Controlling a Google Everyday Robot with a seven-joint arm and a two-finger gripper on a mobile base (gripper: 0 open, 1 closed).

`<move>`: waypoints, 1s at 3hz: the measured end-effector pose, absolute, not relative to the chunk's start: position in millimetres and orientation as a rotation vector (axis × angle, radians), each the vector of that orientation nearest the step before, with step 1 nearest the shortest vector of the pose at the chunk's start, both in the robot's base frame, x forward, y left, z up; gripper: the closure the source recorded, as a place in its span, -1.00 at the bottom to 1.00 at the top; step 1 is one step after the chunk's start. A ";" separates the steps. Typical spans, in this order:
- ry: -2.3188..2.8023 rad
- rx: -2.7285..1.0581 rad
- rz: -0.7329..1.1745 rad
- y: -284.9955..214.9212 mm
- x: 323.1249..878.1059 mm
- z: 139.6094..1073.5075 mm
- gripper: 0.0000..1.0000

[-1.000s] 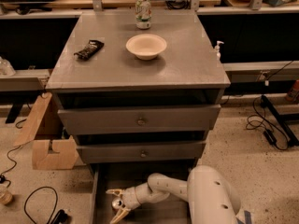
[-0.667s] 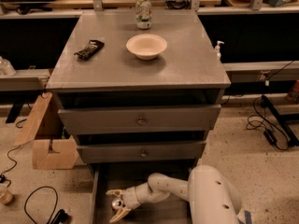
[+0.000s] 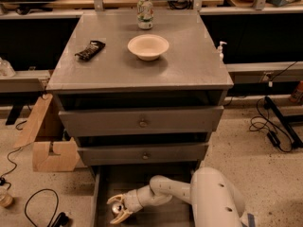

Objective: Pick orange can from bottom drawer and place on counter

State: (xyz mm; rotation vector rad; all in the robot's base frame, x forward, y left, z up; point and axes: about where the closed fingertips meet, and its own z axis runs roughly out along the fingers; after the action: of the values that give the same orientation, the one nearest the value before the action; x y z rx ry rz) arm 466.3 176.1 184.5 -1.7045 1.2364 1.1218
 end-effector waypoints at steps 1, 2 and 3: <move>1.158 -1.736 1.139 181.2 458.8 204.4 1.00; 1.122 -1.760 1.096 169.3 463.5 240.8 1.00; 1.135 -1.739 1.054 137.5 455.3 309.3 1.00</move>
Offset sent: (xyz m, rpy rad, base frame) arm -0.0682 -0.0293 0.1508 0.0355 -0.0944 0.1795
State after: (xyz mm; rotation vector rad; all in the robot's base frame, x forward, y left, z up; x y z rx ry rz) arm 455.3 137.5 309.3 -1.7387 1.1355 1.0544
